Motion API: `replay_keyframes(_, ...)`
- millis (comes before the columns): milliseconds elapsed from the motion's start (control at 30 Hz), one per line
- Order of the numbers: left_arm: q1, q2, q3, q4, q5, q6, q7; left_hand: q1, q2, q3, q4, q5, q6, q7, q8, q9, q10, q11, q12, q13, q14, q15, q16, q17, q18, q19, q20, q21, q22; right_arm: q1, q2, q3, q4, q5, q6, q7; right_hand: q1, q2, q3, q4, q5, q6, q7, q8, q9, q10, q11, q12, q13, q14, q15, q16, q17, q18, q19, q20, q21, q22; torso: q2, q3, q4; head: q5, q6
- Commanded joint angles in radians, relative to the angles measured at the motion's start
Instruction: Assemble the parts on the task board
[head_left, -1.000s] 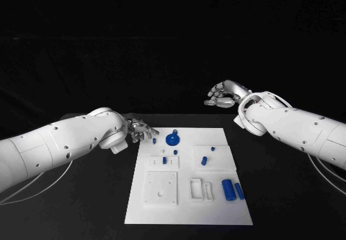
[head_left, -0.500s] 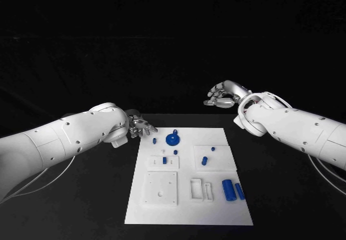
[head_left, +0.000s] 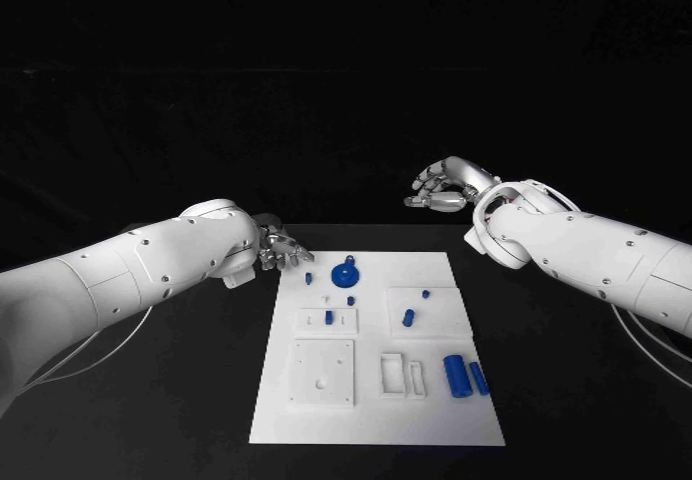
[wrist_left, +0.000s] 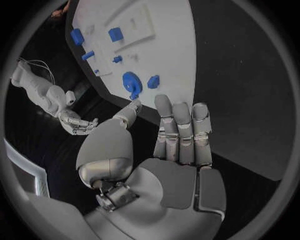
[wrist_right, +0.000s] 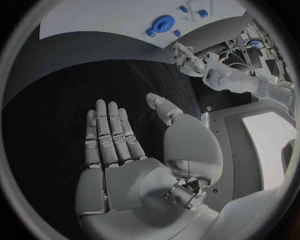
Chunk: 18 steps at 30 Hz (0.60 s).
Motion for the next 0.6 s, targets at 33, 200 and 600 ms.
replay_keyframes(33, 0.001, 0.013, 0.001, -0.009, -0.038, 0.042, 0.022, 0.008, 0.001, -0.006, 0.002, -0.003, -0.006, 0.001, -0.005, -0.002, -0.005, 0.0, -0.004, -0.002, -0.005, 0.0, -0.003, -0.001, -0.011, -0.01, -0.112, -0.006, 0.001, 0.0, 0.002, 0.0, 0.0, 0.006, 0.001, 0.007, 0.0, -0.008, -0.004, 0.003, 0.002, -0.01, 0.012, 0.0, -0.001, -0.003, 0.006, -0.003, -0.001, -0.009, 0.0, -0.007, -0.001, 0.001, -0.008, 0.002, -0.007, 0.001, -0.001, 0.0008, 0.0011, 0.0, -0.002)
replay_keyframes(200, -0.005, 0.029, 0.0, -0.029, -0.023, 0.048, 0.031, 0.004, 0.0, -0.01, 0.006, -0.005, -0.012, 0.003, -0.009, -0.005, -0.008, 0.002, -0.005, -0.003, -0.008, 0.002, -0.004, -0.002, -0.011, -0.013, -0.111, -0.009, 0.001, 0.0, 0.004, 0.0, 0.0, 0.016, 0.006, 0.009, 0.0, -0.008, -0.004, 0.003, 0.002, -0.01, 0.012, 0.0, -0.002, -0.003, 0.006, -0.003, -0.002, -0.009, 0.0, -0.007, -0.001, 0.001, -0.009, 0.002, -0.007, 0.001, 0.0, 0.0004, 0.0008, -0.001, -0.004)
replay_keyframes(600, -0.021, 0.054, -0.001, -0.07, -0.011, 0.076, 0.039, -0.039, -0.009, -0.026, 0.042, -0.009, -0.053, 0.015, -0.033, -0.02, -0.016, 0.014, -0.009, -0.006, -0.017, 0.009, -0.008, -0.004, -0.01, -0.022, -0.107, -0.017, 0.0, 0.0, 0.005, 0.0, -0.002, 0.019, 0.007, 0.01, 0.0, -0.007, -0.004, 0.003, 0.003, -0.01, 0.012, 0.0, -0.002, -0.003, 0.007, -0.003, -0.003, -0.01, 0.001, -0.007, -0.002, 0.001, -0.009, 0.003, -0.008, 0.002, 0.001, 0.0, 0.0003, -0.002, -0.009)
